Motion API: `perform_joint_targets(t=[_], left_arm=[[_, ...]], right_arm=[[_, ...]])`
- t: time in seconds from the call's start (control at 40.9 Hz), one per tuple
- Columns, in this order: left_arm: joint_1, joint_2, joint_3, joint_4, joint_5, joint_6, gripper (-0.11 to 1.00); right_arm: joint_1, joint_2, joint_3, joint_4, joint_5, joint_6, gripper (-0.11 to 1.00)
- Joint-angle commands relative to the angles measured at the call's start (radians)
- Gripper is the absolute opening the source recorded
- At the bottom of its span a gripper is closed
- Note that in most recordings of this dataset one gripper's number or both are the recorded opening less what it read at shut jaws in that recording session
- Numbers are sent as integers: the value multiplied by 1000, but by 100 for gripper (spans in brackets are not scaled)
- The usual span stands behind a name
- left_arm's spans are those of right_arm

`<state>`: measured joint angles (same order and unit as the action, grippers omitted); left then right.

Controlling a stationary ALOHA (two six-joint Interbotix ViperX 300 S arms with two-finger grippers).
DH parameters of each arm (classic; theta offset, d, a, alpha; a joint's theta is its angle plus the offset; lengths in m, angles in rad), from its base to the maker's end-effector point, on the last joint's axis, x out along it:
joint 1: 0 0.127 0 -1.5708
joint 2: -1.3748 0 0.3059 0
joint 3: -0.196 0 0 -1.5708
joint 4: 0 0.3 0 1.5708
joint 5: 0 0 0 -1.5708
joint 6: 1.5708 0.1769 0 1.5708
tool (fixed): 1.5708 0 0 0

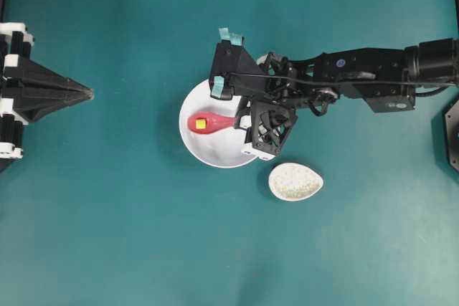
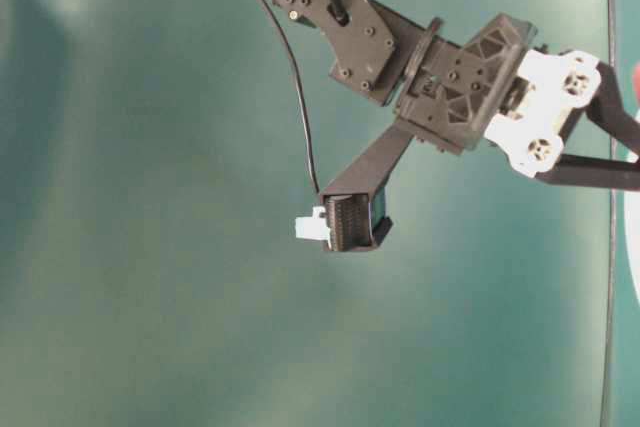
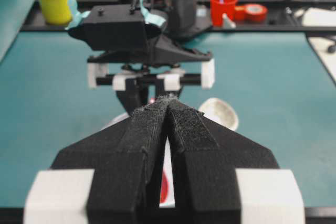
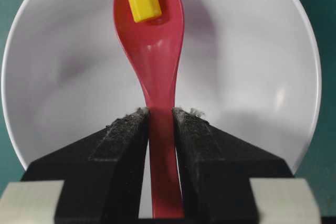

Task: Scoop the yellow hexagonal prism block from the bowl with a spoon using the right arm.
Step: 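Push the spoon under the yellow block with the right gripper, then raise the spoon carrying the yellow block up out of the bowl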

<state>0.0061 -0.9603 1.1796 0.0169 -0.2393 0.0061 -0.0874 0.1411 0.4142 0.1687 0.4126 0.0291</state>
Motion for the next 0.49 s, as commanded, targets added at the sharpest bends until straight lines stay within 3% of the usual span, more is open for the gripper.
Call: perform_joint_targets(t=[0.0,0.464], left_arm=[[2,6,-25,3,-5,-2,-1],[2,8,-25,3,-2,-2,-1]], right_arm=[[2,-17,-8,0,-9,-2,22],[2,-103,46,0,-9,6,22]])
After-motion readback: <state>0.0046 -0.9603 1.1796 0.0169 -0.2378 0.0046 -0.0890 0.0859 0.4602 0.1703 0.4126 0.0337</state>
